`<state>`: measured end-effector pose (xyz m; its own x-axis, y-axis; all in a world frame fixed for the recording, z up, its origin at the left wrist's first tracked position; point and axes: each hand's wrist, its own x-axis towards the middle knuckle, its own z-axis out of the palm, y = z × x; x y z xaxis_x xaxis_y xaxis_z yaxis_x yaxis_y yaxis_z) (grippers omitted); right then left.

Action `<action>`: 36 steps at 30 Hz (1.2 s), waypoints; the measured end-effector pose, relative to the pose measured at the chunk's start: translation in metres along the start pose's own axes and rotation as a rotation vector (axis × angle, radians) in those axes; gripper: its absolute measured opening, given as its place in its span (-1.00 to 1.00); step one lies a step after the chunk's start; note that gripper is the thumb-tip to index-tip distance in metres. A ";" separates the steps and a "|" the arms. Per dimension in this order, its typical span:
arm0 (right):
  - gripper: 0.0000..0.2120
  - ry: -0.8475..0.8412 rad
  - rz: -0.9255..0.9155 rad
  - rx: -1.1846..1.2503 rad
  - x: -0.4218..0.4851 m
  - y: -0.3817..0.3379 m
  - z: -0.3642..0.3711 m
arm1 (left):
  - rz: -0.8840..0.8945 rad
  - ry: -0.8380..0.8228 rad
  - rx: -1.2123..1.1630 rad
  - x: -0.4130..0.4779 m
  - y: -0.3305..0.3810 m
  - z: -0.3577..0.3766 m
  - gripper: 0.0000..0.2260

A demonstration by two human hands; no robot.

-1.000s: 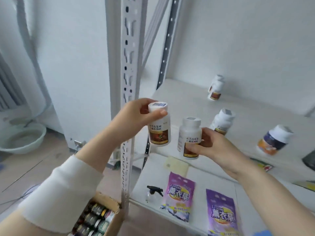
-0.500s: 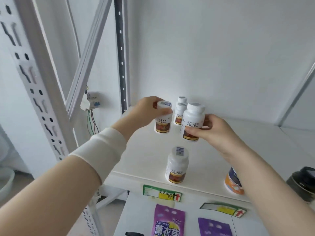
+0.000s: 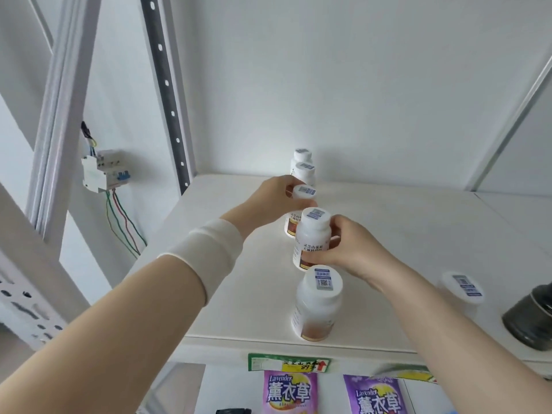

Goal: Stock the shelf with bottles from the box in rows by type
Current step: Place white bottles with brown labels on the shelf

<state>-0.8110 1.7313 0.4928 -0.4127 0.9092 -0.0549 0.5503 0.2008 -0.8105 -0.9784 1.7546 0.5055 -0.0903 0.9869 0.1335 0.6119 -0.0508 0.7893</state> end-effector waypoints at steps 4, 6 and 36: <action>-0.48 -0.006 0.028 0.016 -0.001 0.005 0.005 | 0.018 -0.023 -0.047 0.003 -0.007 0.003 -0.71; -0.48 -0.003 0.041 0.012 -0.002 0.006 0.007 | 0.020 -0.030 -0.057 0.004 -0.010 0.004 -0.72; -0.55 0.001 -0.690 -0.936 -0.088 -0.106 0.066 | -0.242 0.066 1.408 -0.228 0.015 -0.083 -0.67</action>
<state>-0.8812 1.6062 0.5445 -0.8336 0.5018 0.2308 0.5302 0.8442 0.0793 -1.0138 1.5158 0.5363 -0.3151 0.9384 0.1419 0.8289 0.3450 -0.4403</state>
